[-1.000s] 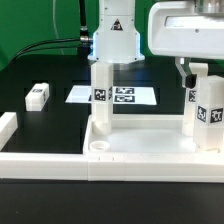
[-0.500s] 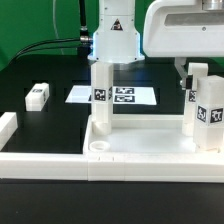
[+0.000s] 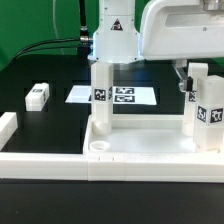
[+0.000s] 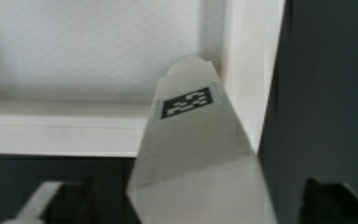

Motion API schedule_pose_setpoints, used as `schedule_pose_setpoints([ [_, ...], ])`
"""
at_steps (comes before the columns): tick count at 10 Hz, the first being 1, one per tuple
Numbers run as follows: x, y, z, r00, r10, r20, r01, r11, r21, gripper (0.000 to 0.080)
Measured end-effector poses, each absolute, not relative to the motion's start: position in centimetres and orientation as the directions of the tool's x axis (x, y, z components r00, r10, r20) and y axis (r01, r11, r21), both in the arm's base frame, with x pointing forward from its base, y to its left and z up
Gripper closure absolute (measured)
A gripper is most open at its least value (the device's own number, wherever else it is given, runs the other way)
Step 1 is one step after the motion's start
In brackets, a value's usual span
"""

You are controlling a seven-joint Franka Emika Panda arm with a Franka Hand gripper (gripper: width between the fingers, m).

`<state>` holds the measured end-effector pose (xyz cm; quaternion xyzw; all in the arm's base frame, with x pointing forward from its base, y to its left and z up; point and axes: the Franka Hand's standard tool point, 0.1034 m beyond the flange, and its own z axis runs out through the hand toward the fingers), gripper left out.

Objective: Assemble desk

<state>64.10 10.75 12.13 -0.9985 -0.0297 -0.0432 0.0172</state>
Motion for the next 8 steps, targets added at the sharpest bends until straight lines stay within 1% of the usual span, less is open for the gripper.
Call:
schedule_pose_setpoints([
  [1, 64.11, 10.75, 12.14, 0.995, 0.044, 0.087, 0.047, -0.998, -0.033, 0.0422],
  [2, 64.12, 10.74, 12.14, 0.996, 0.027, 0.087, 0.030, -0.999, -0.034, 0.0511],
  [3, 64.12, 10.74, 12.14, 0.996, 0.027, 0.087, 0.030, -0.999, -0.034, 0.0511],
  [4, 64.08, 10.78, 12.12, 0.996, -0.037, 0.083, -0.034, -0.998, -0.044, 0.0511],
  [6, 64.03, 10.76, 12.03, 0.946, -0.318, 0.066, -0.314, -0.947, -0.072, 0.0511],
  [8, 64.14, 10.69, 11.89, 0.841, -0.536, 0.071, -0.529, -0.843, -0.095, 0.0511],
])
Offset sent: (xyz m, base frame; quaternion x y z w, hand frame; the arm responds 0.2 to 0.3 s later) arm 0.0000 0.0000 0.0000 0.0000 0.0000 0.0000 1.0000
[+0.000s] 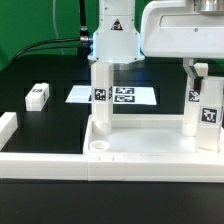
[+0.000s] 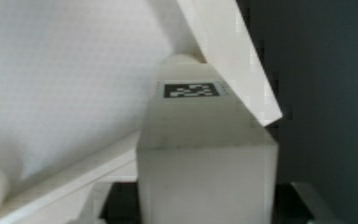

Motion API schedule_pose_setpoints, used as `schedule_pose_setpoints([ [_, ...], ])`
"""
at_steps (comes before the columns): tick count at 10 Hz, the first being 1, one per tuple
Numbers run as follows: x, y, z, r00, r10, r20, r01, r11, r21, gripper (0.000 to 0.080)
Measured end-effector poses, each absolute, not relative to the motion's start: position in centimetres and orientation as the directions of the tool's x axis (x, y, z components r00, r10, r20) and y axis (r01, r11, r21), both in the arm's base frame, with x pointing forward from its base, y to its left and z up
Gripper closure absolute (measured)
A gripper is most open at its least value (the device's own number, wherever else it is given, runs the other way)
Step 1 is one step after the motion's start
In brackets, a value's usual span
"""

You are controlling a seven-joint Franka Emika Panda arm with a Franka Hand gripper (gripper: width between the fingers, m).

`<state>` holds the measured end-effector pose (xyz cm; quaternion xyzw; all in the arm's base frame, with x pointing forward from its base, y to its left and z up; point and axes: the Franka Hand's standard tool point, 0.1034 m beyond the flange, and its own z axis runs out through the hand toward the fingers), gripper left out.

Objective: Assemble desk

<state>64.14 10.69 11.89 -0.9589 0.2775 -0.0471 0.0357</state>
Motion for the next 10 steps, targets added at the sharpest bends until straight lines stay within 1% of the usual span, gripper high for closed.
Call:
schedule_pose_setpoints([
  [1, 64.16, 10.53, 11.86, 0.775, -0.629, 0.061, -0.622, -0.776, -0.104, 0.0511],
  [2, 64.08, 10.71, 11.85, 0.697, -0.715, 0.053, -0.708, -0.698, -0.104, 0.0511],
  [3, 63.96, 10.66, 11.83, 0.587, -0.809, 0.029, -0.802, -0.586, -0.116, 0.0511],
  [4, 63.87, 10.86, 11.83, 0.462, -0.887, 0.014, -0.881, -0.461, -0.109, 0.0511],
  [6, 63.88, 10.71, 11.82, 0.346, -0.938, -0.001, -0.933, -0.344, -0.109, 0.0510],
  [7, 63.88, 10.71, 11.81, 0.341, -0.940, -0.002, -0.935, -0.338, -0.109, 0.0462],
  [8, 63.89, 10.72, 11.83, 0.364, -0.932, 0.001, -0.926, -0.362, -0.109, 0.0462],
  [9, 63.93, 10.71, 11.93, 0.440, -0.898, 0.010, -0.892, -0.439, -0.110, 0.0296],
  [10, 63.87, 11.07, 11.93, 0.474, -0.880, 0.018, -0.874, -0.473, -0.108, 0.0296],
])
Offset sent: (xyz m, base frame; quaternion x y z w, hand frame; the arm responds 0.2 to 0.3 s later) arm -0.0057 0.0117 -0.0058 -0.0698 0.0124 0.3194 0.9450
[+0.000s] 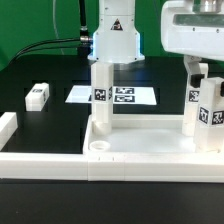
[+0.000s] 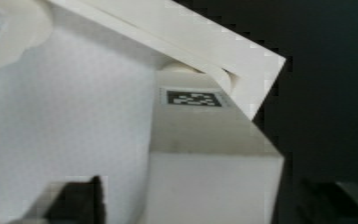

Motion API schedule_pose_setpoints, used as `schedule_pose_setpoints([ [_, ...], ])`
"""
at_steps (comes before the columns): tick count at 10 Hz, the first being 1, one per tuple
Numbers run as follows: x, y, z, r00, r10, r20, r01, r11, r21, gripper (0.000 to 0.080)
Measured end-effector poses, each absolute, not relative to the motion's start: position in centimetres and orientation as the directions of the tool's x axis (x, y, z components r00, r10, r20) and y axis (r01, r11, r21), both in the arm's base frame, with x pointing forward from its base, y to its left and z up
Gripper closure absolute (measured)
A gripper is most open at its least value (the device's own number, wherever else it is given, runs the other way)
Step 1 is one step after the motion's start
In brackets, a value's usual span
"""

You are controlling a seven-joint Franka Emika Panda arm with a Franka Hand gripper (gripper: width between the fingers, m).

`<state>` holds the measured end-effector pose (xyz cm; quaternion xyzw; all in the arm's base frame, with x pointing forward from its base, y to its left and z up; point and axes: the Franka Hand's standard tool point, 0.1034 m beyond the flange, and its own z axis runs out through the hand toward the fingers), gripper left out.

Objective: Assemble desk

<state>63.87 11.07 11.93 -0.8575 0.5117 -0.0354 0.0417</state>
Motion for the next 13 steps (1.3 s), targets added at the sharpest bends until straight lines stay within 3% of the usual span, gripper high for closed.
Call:
schedule_pose_setpoints([
  [1, 63.76, 11.82, 11.95, 0.556, -0.830, 0.034, -0.825, -0.557, -0.102, 0.0181],
  [2, 63.68, 12.34, 11.94, 0.642, -0.765, 0.043, -0.759, -0.643, -0.100, 0.0159],
  [6, 63.71, 12.27, 11.96, 0.895, -0.439, 0.077, -0.434, -0.898, -0.073, 0.0151],
  [9, 63.83, 11.66, 11.96, 0.982, -0.163, 0.095, -0.160, -0.986, -0.046, 0.0151],
  [13, 63.82, 11.43, 11.78, 0.995, 0.024, 0.102, 0.025, -1.000, -0.010, 0.0151],
])
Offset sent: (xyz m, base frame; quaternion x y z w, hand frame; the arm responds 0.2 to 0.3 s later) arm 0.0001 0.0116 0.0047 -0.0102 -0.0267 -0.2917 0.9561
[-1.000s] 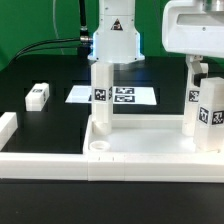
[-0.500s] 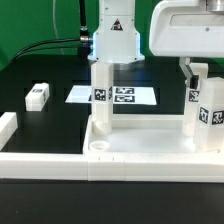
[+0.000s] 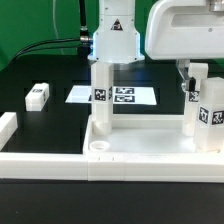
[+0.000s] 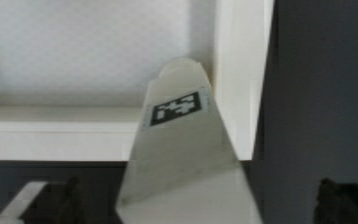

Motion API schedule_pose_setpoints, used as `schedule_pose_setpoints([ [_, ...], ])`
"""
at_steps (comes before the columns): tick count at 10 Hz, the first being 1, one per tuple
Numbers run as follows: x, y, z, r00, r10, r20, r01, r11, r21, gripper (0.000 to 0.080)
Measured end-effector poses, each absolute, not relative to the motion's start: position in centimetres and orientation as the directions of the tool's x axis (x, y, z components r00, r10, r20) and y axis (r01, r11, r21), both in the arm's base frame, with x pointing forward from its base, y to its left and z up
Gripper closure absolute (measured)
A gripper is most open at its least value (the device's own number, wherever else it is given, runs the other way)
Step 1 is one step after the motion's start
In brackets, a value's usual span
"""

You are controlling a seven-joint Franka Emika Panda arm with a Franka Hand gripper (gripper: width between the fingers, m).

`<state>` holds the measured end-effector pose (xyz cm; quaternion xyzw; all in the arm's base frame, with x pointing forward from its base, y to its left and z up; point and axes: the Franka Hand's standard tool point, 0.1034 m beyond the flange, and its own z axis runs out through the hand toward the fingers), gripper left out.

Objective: Assemble desk

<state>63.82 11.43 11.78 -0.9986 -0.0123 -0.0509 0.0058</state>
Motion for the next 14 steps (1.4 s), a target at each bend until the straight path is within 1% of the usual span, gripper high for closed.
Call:
schedule_pose_setpoints([
  [1, 63.81, 11.23, 11.64, 0.994, 0.052, 0.100, 0.052, -0.999, -0.005, 0.0151],
  [3, 63.81, 11.22, 11.64, 0.994, 0.045, 0.100, 0.046, -0.999, -0.006, 0.0414],
  [4, 63.80, 11.22, 11.63, 0.994, 0.044, 0.100, 0.045, -0.999, -0.006, 0.0414],
  [5, 63.80, 11.22, 11.62, 0.995, 0.019, 0.100, 0.020, -1.000, -0.009, 0.0512],
  [6, 63.80, 11.22, 11.62, 0.995, 0.019, 0.100, 0.020, -1.000, -0.009, 0.0512],
  [7, 63.79, 11.25, 11.60, 0.994, -0.052, 0.098, -0.051, -0.999, -0.017, 0.0512],
  [9, 63.62, 11.43, 11.53, 0.931, -0.356, 0.081, -0.353, -0.935, -0.046, 0.0512],
  [11, 63.52, 11.51, 11.50, 0.812, -0.580, 0.063, -0.577, -0.815, -0.063, 0.0512],
  [12, 63.51, 11.47, 11.47, 0.726, -0.686, 0.050, -0.682, -0.727, -0.078, 0.0512],
  [13, 63.43, 11.48, 11.47, 0.648, -0.761, 0.036, -0.756, -0.648, -0.090, 0.0512],
  [14, 63.39, 11.55, 11.45, 0.579, -0.815, 0.025, -0.810, -0.579, -0.093, 0.0512],
])
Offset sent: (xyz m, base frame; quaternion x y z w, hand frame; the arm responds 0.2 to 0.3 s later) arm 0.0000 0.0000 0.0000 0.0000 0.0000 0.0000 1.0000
